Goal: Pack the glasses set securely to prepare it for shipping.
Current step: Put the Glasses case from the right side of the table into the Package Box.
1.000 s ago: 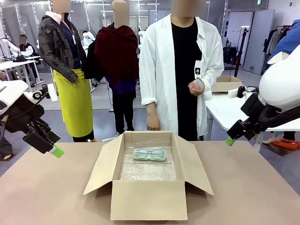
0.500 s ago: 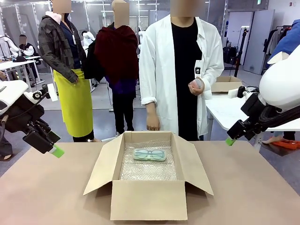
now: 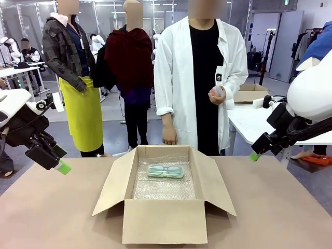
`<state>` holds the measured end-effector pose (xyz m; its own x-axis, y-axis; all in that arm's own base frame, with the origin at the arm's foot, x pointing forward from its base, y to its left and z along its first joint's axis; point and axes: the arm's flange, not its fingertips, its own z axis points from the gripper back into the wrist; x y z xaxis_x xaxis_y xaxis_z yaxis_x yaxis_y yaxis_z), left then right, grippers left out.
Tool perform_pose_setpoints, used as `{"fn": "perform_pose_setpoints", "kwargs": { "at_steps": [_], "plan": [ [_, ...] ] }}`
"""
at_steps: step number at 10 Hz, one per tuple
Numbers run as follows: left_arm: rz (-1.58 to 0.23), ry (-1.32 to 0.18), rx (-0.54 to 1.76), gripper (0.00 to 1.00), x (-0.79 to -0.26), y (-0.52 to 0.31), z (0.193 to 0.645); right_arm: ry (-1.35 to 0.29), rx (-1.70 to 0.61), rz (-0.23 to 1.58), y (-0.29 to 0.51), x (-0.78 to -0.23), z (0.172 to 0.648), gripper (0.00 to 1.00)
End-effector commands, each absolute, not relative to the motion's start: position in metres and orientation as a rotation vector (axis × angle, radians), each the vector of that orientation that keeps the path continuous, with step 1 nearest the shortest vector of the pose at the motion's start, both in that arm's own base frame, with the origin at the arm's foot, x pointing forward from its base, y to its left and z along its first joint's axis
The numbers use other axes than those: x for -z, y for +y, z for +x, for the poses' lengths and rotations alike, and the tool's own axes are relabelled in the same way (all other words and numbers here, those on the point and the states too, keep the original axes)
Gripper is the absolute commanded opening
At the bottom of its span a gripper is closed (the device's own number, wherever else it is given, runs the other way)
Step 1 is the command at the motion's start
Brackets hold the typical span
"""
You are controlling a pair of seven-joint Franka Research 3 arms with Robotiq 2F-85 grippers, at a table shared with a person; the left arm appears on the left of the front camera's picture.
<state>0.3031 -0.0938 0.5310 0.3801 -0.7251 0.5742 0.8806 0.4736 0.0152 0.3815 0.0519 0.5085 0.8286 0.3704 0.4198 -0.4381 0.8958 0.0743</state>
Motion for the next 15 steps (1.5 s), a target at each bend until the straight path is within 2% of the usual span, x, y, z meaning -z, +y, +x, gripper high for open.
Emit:
{"fn": "perform_pose_setpoints", "kwargs": {
  "at_steps": [1, 15],
  "plan": [
    [-0.340, -0.567, 1.064, 1.00, -0.5313, -0.0918, 0.3036, -0.419, -0.453, 0.167, 0.0502, -0.5094, 0.3804, 1.00],
    [-0.340, -0.567, 1.064, 1.00, -0.5313, -0.0918, 0.3036, -0.419, -0.453, 0.167, 0.0502, -0.5094, 0.3804, 1.00]
  ]
}}
